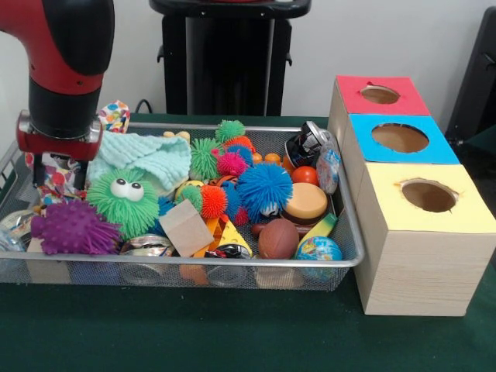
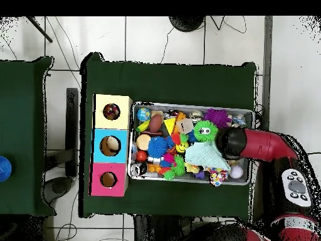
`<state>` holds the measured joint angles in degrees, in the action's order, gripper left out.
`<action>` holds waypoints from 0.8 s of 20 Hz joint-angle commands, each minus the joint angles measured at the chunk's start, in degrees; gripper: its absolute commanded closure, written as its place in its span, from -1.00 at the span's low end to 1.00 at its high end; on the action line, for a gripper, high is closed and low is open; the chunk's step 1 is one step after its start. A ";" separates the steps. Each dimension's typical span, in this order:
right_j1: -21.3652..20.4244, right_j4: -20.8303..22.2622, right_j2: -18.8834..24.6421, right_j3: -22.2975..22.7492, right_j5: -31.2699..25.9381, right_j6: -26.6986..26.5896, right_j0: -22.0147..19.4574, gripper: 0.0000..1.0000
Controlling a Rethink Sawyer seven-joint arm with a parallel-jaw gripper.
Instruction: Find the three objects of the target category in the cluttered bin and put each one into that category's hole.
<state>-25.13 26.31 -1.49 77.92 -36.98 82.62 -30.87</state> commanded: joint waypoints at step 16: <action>6.27 0.88 4.71 2.68 6.98 3.04 -3.68 -1.00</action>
<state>-23.44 26.31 -1.36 77.94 -34.06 82.62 -33.61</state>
